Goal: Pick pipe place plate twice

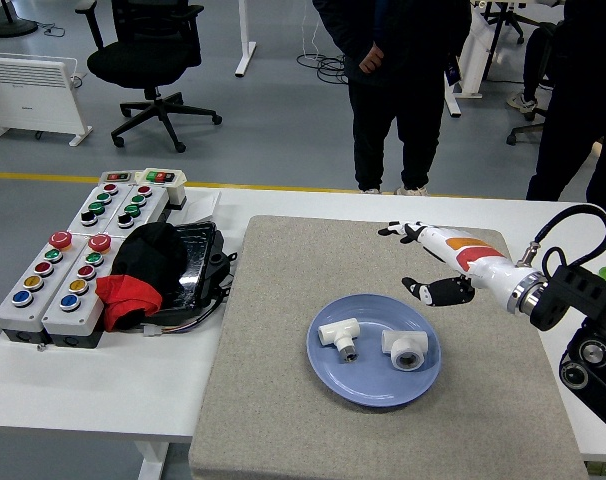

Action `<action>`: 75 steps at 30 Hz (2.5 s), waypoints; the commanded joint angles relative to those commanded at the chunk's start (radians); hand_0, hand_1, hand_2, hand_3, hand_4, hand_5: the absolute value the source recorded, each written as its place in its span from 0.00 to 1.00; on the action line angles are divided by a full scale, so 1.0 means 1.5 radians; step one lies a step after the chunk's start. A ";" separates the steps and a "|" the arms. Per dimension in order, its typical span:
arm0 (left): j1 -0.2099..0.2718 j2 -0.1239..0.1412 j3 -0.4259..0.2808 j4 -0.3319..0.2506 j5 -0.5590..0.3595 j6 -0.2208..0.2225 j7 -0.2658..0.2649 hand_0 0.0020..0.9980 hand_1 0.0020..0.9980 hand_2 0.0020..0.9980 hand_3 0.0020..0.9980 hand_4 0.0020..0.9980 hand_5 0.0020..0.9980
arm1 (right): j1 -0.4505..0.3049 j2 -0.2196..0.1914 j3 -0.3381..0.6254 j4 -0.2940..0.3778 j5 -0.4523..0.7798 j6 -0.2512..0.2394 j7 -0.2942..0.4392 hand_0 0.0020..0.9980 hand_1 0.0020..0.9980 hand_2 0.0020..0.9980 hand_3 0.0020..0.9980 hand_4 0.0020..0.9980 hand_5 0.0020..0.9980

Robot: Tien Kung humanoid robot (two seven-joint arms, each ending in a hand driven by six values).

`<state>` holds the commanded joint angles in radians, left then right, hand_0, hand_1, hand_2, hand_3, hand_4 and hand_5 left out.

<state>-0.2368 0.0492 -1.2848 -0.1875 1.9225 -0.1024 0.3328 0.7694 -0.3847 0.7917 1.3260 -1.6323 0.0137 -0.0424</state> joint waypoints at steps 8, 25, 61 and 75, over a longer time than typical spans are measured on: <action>0.005 -0.001 -0.002 0.000 0.004 -0.001 0.001 0.74 0.75 0.70 0.65 0.41 1.00 | -0.038 0.014 0.087 -0.045 0.164 -0.105 0.064 0.87 0.83 0.96 0.91 0.65 0.43; 0.012 -0.003 -0.007 -0.001 0.015 -0.001 0.000 0.74 0.75 0.70 0.65 0.41 1.00 | -0.101 0.007 0.195 -0.083 0.641 -0.100 0.038 0.89 0.84 0.95 0.91 0.66 0.59; 0.005 -0.003 -0.007 0.000 0.017 -0.003 -0.002 0.74 0.75 0.70 0.65 0.41 1.00 | -0.194 0.011 0.261 -0.121 0.882 -0.112 0.063 0.88 0.83 0.93 0.91 0.65 0.64; 0.003 -0.002 -0.010 0.000 0.020 -0.003 -0.002 0.73 0.74 0.70 0.65 0.41 1.00 | -0.233 0.020 0.286 -0.092 0.860 -0.109 0.088 0.87 0.82 0.92 0.89 0.64 0.65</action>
<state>-0.2317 0.0457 -1.2994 -0.1871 1.9530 -0.1065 0.3293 0.4201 -0.3541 1.2205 1.1879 -0.3429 -0.1499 0.0890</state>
